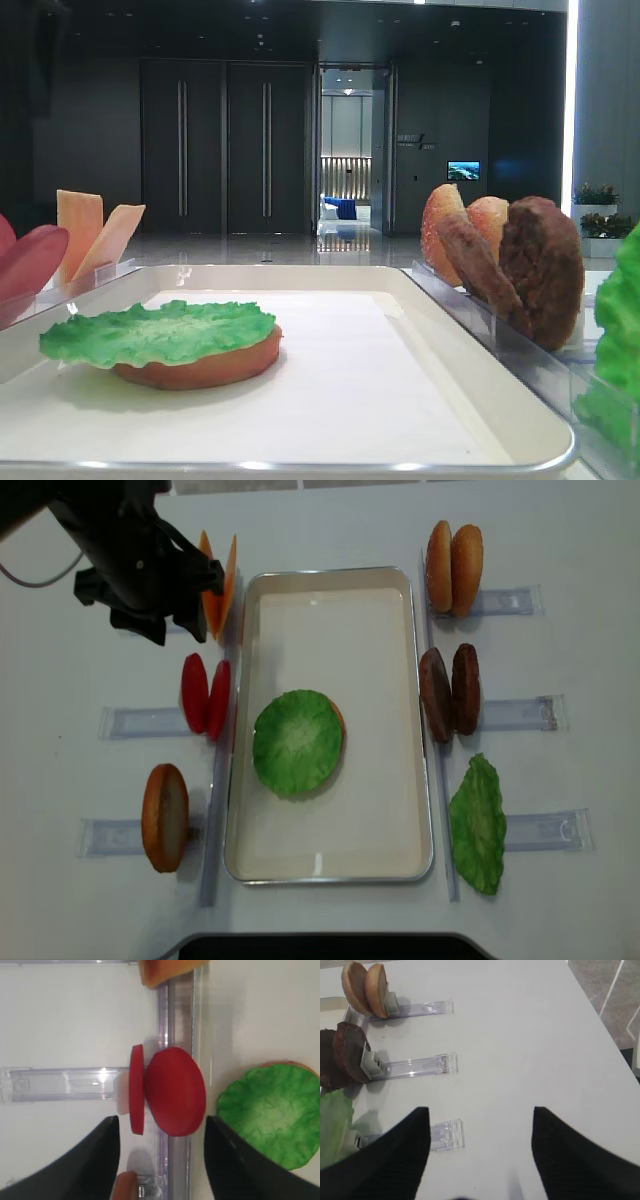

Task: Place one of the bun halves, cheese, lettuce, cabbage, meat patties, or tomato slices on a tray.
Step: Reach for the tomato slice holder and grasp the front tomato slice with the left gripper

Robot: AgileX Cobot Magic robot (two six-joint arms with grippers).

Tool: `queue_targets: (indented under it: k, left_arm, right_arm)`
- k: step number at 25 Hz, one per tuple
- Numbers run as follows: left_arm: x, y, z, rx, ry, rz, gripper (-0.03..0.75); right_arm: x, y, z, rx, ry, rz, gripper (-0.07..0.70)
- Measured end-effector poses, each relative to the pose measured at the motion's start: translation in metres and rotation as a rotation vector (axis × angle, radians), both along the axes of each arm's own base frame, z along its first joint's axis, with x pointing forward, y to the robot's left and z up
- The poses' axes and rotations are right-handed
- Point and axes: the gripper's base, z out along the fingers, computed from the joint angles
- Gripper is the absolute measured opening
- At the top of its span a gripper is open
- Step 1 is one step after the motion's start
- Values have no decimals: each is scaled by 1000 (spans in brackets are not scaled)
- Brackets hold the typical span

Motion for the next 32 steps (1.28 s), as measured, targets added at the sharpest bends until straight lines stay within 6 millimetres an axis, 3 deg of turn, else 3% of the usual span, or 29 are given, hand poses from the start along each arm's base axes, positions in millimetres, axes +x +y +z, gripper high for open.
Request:
queue_targets:
  k: [6,12,32]
  left_arm:
    - [-2,-16,-6,-15,13,33,411]
    - [6,-27,-31,7,68,34,411]
    - [26,-34,-83,69,151,28,400]
  right_arm:
    - [0,0,0,0,0,0,423]
    - [0,0,0,0,0,0,423]
    - [0,0,0,0,0,0,423]
